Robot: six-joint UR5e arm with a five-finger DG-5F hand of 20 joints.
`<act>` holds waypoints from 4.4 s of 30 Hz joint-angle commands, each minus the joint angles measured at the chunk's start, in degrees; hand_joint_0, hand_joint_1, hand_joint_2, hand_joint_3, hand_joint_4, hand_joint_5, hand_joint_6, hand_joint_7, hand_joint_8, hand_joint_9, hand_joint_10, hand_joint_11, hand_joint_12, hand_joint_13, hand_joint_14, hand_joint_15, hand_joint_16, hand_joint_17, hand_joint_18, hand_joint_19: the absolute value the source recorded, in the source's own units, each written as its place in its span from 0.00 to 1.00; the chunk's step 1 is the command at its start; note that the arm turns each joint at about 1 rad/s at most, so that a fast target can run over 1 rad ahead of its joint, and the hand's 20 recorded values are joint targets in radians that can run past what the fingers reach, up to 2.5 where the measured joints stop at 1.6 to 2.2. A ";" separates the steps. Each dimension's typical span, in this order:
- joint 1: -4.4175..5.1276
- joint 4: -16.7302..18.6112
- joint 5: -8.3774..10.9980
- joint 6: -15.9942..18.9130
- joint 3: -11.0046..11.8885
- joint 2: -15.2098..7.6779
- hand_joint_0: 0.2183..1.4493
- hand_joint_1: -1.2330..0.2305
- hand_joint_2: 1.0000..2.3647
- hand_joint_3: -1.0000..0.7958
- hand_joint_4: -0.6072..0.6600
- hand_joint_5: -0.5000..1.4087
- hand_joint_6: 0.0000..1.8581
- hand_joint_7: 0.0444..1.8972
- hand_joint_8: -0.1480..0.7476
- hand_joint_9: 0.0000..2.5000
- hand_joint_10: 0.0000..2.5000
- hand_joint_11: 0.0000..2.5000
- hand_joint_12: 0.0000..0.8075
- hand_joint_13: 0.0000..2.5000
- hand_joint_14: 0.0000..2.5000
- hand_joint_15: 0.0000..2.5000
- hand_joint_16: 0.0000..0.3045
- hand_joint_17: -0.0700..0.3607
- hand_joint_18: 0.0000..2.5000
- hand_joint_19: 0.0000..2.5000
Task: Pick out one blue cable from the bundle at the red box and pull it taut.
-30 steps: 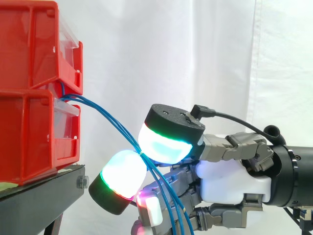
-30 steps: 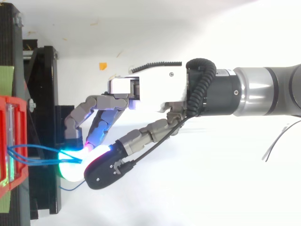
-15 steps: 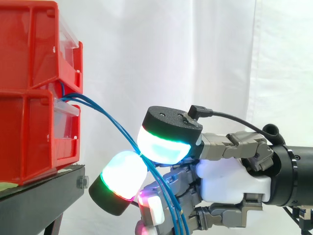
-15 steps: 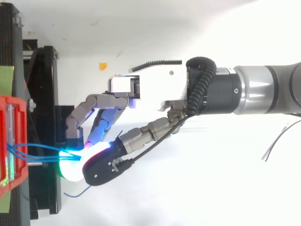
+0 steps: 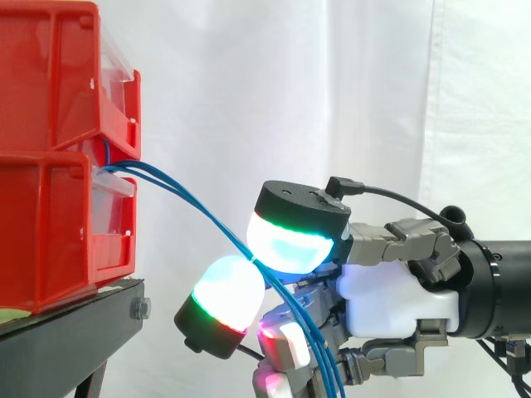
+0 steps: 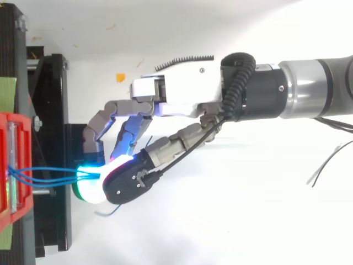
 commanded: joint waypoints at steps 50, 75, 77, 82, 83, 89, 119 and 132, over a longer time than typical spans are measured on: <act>-3.48 -8.21 -4.56 -0.14 6.17 0.07 0.38 0.30 0.01 0.36 0.48 0.20 0.51 0.46 0.49 0.47 0.01 0.33 0.41 0.41 0.01 0.25 0.15 0.40 0.33 0.25; -3.91 -8.73 -5.44 -0.14 6.26 0.07 0.31 0.52 0.00 0.28 0.51 0.21 0.48 0.45 0.47 0.50 0.01 0.32 0.42 0.42 0.01 0.26 0.15 0.40 0.32 0.27; -4.00 -8.56 -5.44 -0.14 6.26 -0.01 0.31 0.50 0.01 0.33 0.51 0.21 0.48 0.46 0.47 0.50 0.01 0.33 0.42 0.43 0.01 0.27 0.15 0.40 0.32 0.27; -3.91 -8.56 -5.26 -0.23 6.26 -0.01 0.30 0.42 0.01 0.43 0.52 0.21 0.49 0.49 0.49 0.50 0.01 0.33 0.43 0.43 0.01 0.27 0.15 0.41 0.33 0.27; -3.91 -8.56 -5.26 -0.23 6.26 -0.01 0.30 0.42 0.01 0.43 0.53 0.21 0.49 0.49 0.49 0.50 0.01 0.33 0.43 0.43 0.01 0.27 0.15 0.40 0.33 0.27; -4.09 -8.82 -5.44 -0.14 6.17 -0.01 0.30 0.38 0.02 0.45 0.53 0.21 0.50 0.45 0.49 0.48 0.01 0.34 0.42 0.42 0.01 0.27 0.15 0.41 0.33 0.27; -4.09 -8.47 -5.44 -0.23 6.08 -0.01 0.43 0.24 0.00 0.28 0.36 0.20 0.51 0.49 0.47 0.50 0.01 0.35 0.40 0.44 0.01 0.27 0.15 0.39 0.35 0.26; -4.09 -8.47 -5.44 -0.23 5.82 -0.01 0.21 0.36 0.00 0.28 0.53 0.21 0.48 0.44 0.49 0.52 0.01 0.33 0.45 0.45 0.01 0.27 0.17 0.43 0.37 0.25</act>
